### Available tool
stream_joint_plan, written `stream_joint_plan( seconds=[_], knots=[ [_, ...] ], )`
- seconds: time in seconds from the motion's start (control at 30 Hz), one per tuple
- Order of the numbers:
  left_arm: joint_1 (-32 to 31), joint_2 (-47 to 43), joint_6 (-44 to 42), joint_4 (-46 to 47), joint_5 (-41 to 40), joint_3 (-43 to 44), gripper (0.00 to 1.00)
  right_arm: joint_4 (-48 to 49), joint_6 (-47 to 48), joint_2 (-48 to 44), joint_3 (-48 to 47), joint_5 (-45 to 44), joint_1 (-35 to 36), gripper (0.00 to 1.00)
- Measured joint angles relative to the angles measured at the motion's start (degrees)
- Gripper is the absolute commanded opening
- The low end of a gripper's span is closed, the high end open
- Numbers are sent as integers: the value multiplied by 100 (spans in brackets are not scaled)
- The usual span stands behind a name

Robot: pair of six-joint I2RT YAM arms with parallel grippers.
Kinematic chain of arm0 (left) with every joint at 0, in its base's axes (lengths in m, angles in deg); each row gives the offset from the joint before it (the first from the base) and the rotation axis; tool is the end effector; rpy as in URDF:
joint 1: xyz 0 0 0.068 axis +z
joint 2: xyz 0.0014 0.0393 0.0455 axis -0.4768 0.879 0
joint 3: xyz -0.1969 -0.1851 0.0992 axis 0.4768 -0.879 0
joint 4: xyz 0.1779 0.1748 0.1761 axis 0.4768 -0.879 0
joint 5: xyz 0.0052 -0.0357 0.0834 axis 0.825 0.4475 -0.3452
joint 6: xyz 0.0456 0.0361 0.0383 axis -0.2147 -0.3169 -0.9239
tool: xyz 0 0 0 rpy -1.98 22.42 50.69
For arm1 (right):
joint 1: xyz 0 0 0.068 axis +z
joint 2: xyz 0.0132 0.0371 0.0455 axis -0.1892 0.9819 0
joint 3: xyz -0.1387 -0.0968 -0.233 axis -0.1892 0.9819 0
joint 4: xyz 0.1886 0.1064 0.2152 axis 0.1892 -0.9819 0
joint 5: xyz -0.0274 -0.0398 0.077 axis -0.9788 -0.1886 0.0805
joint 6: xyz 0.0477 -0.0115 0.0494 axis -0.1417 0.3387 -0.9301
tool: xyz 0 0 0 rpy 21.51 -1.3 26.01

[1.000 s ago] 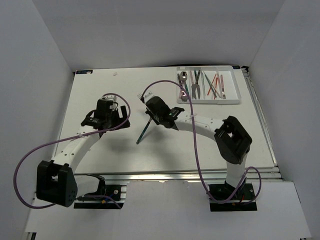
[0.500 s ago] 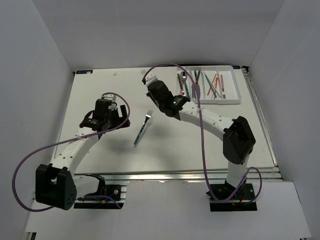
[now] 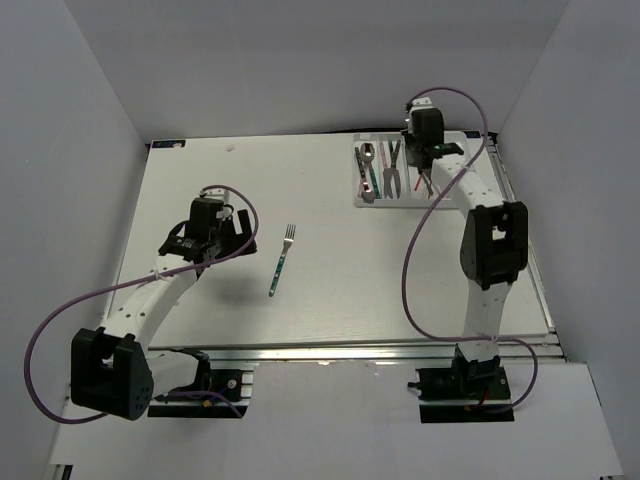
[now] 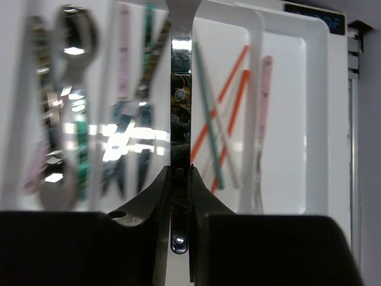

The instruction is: Sort the eating utensils into containers

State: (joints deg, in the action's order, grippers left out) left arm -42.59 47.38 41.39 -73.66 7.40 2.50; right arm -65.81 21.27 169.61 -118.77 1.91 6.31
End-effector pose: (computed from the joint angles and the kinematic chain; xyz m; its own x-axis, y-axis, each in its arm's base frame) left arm 0.2879 -0.0695 0.2304 -0.7573 -0.1719 -0.6301 -0.0571 0.9785 -0.1983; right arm 0.5169 0.1408 0.2811 -0.4928 -0.2399 -0.8364 -0.0553 0.9679 -0.2451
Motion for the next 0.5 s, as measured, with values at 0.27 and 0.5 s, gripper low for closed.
stream_joint_plan(
  seconds=[0.27,0.5],
  knots=[
    [0,-2,2,-76,-271,0,98,-507,79,1860,-1596,581,-1342,0],
    [0,0,2,-107,-284,0,98,-686,68,2039,-1635,868,-1812,0]
  ],
)
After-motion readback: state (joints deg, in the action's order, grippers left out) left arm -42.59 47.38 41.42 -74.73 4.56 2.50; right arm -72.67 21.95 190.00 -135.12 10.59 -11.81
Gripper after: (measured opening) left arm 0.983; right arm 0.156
